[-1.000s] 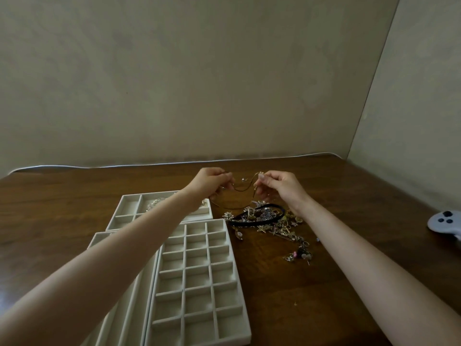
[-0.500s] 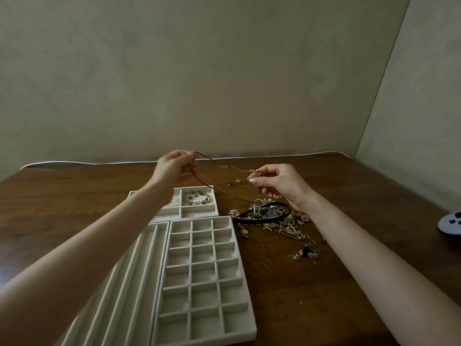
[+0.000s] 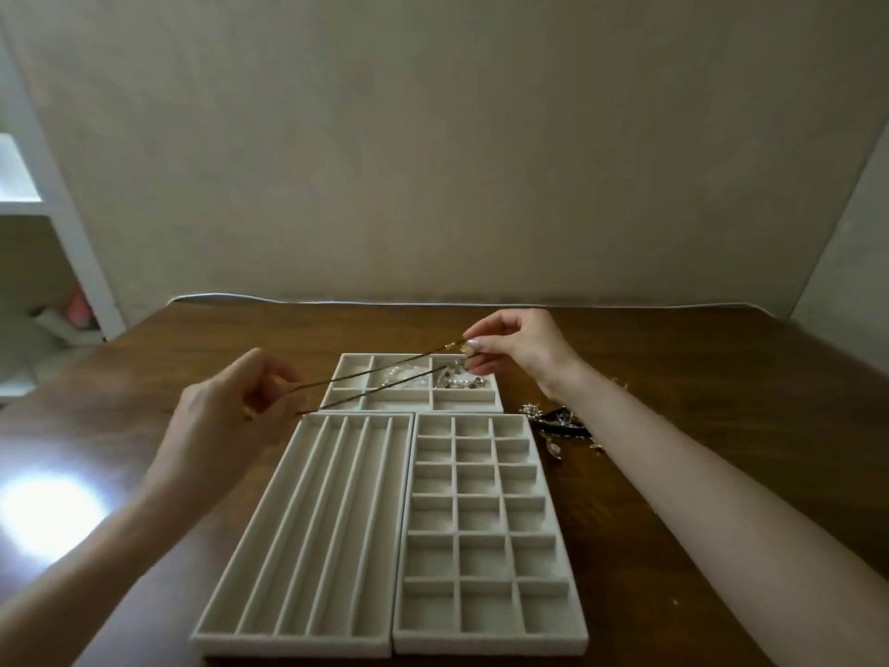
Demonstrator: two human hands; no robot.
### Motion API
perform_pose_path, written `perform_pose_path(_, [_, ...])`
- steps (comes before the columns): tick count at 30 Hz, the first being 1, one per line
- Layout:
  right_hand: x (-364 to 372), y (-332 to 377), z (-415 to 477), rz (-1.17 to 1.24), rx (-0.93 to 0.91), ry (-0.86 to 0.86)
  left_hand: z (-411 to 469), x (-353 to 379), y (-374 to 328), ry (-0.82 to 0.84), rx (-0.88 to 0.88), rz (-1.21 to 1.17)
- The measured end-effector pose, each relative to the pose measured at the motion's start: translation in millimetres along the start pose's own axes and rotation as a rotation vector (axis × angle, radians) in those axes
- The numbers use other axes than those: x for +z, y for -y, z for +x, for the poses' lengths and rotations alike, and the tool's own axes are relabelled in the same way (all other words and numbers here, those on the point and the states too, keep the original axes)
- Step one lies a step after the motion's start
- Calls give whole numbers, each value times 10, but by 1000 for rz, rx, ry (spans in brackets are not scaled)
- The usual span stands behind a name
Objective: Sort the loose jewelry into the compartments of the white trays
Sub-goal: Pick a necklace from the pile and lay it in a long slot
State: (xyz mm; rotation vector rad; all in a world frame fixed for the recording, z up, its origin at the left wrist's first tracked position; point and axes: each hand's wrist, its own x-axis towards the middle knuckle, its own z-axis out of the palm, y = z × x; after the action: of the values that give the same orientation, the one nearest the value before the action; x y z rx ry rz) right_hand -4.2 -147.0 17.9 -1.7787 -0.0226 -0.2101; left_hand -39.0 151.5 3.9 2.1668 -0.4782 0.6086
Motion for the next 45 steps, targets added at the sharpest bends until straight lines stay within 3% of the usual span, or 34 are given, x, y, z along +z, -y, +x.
perform_pose_path(4, [552,23,231,83,46,158,-468,-200,26,3,168,194])
perform_pose_path(11, [1312,9,503,52,89,309,-827,-241,161,8,213,377])
perform_pose_path(16, [1526,-38,523,-54,104,376,-940,-193,178,101,251,448])
perform_pose_path(24, [1652,-124,395,-505,-186,316,-980,-237,108,276,278,598])
perform_pose_path(27, [1680,-155,357,-560,-264,284,-955,-297,73,405,287,650])
perform_pose_path(31, [1725,-202,281,-668,-388,266,-946,-339,8,454,289,638])
perform_pose_path(36, [1758,-271,210,-844,-491,328,-990,-418,0,585,187,611])
perform_pose_path(39, [1686,-179,178,-866,-500,362,-978,-508,15,472,193,487])
perform_pose_path(42, [1485,-25,145,-720,-509,225,-872,-549,-20,288,199,435])
perform_pose_path(45, [1180,70,86,-697,-455,126,-734,-499,-169,224,243,367])
